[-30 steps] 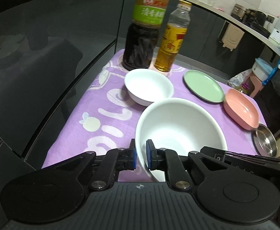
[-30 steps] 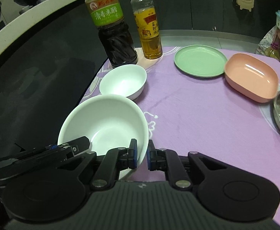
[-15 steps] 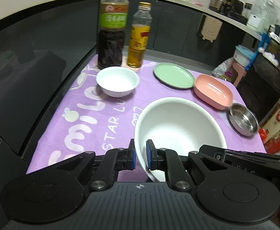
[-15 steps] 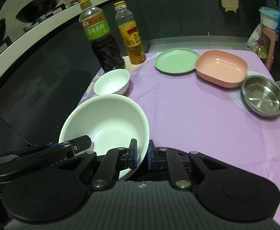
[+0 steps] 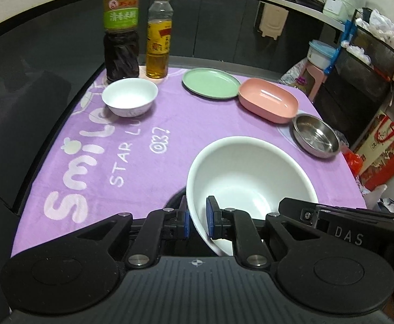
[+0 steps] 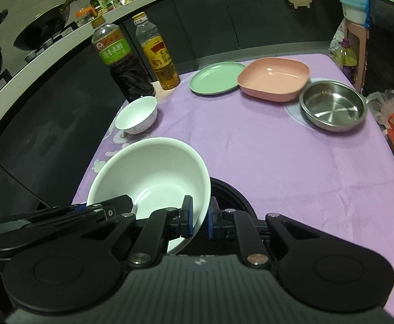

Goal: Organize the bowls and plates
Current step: 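Carry the large white bowl with the left tool and lower it into the black bowl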

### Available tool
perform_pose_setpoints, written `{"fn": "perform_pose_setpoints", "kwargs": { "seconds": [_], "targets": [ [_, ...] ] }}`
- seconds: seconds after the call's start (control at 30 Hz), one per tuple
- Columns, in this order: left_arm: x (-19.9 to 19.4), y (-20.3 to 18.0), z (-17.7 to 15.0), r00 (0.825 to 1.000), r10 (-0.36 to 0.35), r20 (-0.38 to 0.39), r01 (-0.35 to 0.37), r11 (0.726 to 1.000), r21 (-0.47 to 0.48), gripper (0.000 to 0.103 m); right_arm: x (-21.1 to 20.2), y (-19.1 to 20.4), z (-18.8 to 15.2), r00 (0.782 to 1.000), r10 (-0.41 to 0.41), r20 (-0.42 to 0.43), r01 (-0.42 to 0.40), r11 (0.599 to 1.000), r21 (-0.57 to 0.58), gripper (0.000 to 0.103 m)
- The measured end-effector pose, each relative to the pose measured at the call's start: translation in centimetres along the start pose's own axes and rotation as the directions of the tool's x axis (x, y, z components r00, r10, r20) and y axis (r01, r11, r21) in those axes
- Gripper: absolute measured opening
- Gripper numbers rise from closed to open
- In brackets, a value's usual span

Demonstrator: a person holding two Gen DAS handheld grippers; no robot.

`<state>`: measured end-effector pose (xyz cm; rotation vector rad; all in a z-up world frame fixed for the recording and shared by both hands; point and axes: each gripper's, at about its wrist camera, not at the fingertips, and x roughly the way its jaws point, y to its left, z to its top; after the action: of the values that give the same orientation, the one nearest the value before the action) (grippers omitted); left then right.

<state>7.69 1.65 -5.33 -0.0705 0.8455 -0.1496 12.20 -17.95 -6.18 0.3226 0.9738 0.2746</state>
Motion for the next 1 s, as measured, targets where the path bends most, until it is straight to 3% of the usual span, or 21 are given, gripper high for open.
{"fn": "perform_pose_setpoints", "kwargs": {
  "seconds": [1.0],
  "targets": [
    [1.0, -0.2, -2.8, 0.995, -0.02, -0.1, 0.019, 1.0, -0.005, 0.012, -0.3, -1.8, -3.0, 0.999, 0.002, -0.042, 0.0, 0.999, 0.051, 0.015]
  ]
}}
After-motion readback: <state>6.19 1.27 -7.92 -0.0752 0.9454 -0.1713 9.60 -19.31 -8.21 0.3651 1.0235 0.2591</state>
